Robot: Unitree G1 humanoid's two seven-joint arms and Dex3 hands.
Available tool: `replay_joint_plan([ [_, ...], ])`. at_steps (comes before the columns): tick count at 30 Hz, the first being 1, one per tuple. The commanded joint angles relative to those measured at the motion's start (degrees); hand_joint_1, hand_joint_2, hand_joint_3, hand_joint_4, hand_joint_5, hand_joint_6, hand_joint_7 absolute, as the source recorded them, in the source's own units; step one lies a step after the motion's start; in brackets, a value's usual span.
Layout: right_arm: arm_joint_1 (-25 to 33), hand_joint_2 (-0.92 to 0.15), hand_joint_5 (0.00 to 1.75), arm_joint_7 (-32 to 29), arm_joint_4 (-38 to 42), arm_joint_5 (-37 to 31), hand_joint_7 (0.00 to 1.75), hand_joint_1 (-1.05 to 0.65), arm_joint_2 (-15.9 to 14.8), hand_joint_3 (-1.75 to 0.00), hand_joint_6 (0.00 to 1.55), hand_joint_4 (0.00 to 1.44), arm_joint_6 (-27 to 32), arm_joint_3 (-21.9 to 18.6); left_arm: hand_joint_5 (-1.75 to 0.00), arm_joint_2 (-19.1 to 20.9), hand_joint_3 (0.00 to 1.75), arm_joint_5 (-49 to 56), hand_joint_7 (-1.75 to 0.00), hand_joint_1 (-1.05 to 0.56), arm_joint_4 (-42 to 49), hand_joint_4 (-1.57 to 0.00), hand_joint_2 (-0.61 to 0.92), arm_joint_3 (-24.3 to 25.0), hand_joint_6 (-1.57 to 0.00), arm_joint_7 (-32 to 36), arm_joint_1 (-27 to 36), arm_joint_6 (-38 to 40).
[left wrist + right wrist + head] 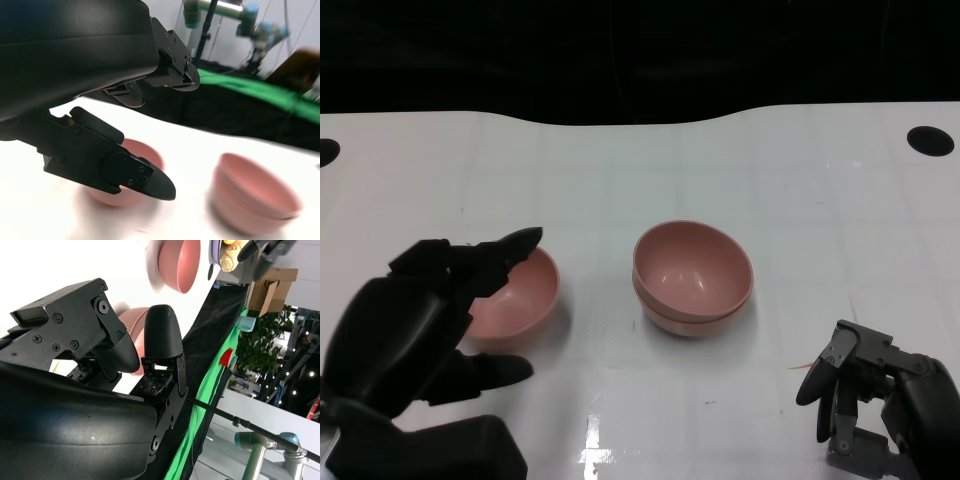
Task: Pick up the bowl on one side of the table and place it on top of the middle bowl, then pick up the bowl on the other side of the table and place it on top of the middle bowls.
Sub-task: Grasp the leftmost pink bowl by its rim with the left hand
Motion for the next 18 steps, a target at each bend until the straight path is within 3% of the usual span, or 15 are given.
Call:
replay_joint_plan([
  [1,0.3,-0.29,1.75,-0.2,-0.6,-0.8,1.52,-0.03,0.1,-1.59,0.83,0.93,0.2,-0.2,-0.46,2.3,0.00,3.1,0.00,-0.66,0.7,-0.23,0.89,-1.3,-0.32,0.2,-2.1,2.0],
  [10,0.0,-0.29,1.75,-0.2,-0.5,-1.1,1.52,-0.03,0.7,-1.58,0.83,0.92,0.5,-0.1,-0.42,4.2,0.00,5.8,0.00,-0.63,2.6,-0.25,0.89,-3.9,-0.32,-0.4,-5.1,5.4],
  [18,-0.6,-0.29,1.75,-0.1,0.1,-2.4,1.52,-0.05,0.8,-1.57,0.82,0.94,-1.1,0.7,-0.38,6.2,0.00,11.6,-0.01,-0.64,5.3,-0.27,0.90,-8.9,-0.33,-6.1,-10.7,12.4],
])
